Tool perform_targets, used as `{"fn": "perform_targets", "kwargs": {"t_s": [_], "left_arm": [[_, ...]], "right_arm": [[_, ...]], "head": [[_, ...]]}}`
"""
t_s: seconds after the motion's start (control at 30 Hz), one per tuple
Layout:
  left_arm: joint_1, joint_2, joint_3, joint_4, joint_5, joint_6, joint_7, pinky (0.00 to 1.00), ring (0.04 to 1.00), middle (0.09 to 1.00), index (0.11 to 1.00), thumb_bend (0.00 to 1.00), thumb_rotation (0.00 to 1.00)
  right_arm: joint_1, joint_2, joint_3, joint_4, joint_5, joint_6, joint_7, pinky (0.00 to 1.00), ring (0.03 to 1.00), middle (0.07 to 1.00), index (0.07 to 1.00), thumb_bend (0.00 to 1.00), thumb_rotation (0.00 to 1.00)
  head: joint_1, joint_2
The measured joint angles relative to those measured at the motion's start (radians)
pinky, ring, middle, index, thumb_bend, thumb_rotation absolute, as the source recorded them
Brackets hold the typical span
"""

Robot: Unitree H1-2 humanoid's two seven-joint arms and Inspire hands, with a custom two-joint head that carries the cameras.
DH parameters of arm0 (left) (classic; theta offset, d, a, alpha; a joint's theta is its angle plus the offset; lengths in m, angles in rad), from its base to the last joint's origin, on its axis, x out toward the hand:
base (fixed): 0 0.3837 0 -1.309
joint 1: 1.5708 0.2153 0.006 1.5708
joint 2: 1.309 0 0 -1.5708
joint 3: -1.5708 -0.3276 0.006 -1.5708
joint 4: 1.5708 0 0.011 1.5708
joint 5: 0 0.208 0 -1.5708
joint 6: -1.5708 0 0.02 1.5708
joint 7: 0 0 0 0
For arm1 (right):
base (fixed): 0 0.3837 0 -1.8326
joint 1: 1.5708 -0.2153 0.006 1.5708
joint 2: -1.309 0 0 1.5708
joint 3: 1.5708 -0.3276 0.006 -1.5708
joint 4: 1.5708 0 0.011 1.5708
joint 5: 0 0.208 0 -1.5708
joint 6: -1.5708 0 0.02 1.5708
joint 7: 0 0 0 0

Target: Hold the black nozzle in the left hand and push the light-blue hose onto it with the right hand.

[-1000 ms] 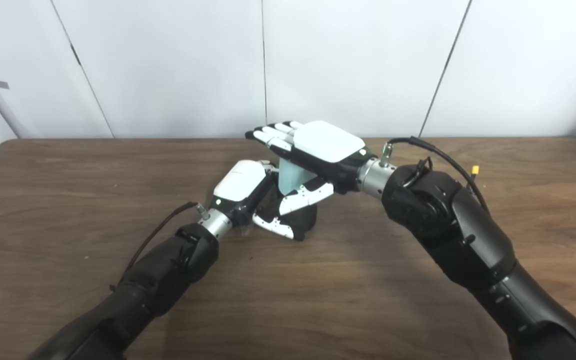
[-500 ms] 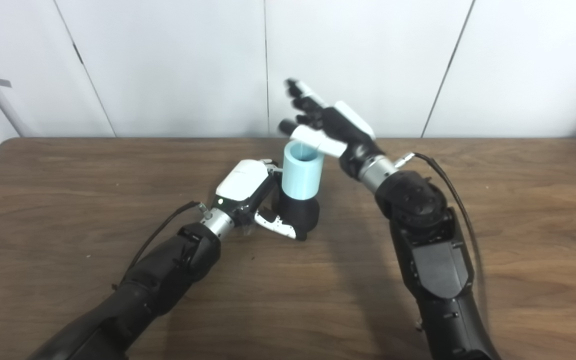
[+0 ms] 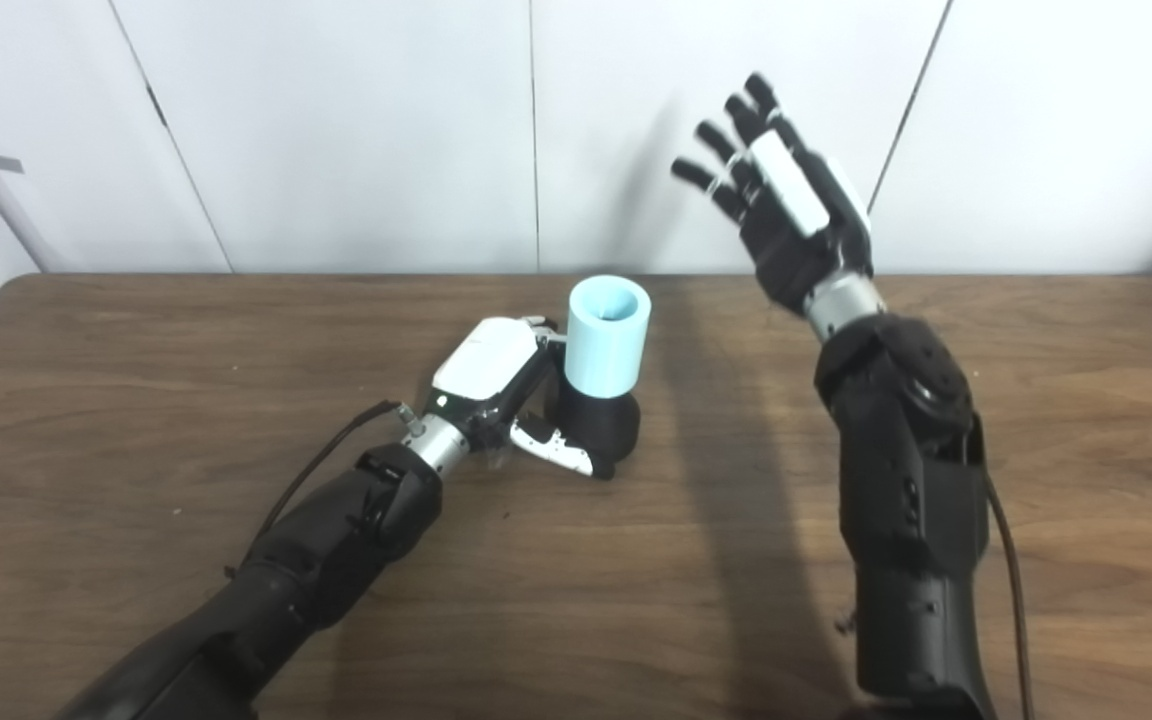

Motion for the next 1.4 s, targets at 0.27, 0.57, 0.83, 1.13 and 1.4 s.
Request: {"fn": "perform_targets", "kwargs": {"t_s": [0.27, 0.57, 0.83, 1.13, 1.4], "left_arm": [[0.005, 0.005, 0.008, 0.0, 0.0, -0.002, -0.001, 0.86, 0.672, 0.51, 0.462, 0.52, 0.0], [0.014, 0.012, 0.015, -0.028, -0.001, -0.001, -0.01, 0.86, 0.67, 0.512, 0.461, 0.52, 0.0], [0.028, 0.017, 0.033, -0.051, -0.001, 0.005, -0.029, 0.88, 0.673, 0.488, 0.482, 0.53, 0.0], [0.051, 0.021, 0.071, -0.085, -0.004, 0.008, -0.064, 0.84, 0.666, 0.549, 0.49, 0.52, 0.03], [0.156, 0.056, 0.144, -0.274, -0.074, 0.097, -0.203, 0.86, 0.933, 0.974, 0.985, 1.0, 0.37]], "right_arm": [[0.192, -0.222, 0.174, -0.042, 0.025, 0.001, 0.032, 0.62, 0.801, 0.922, 0.945, 0.87, 0.23], [0.247, -0.299, 0.341, -0.065, -0.22, -0.125, 0.078, 0.65, 0.807, 0.906, 0.925, 0.91, 0.25], [0.285, -0.294, 0.355, -0.034, -0.289, -0.233, 0.091, 0.59, 0.797, 0.929, 0.938, 0.88, 0.16], [0.305, -0.25, 0.36, 0.057, -0.38, -0.395, 0.066, 0.6, 0.814, 0.927, 0.939, 0.89, 0.13], [0.344, -0.231, 0.349, 0.084, -0.39, -0.463, 0.056, 0.66, 0.826, 0.922, 0.951, 0.87, 0.15]], "head": [[0.017, -0.012], [0.006, -0.015], [0.018, -0.017], [0.014, -0.032], [0.014, -0.035]]}}
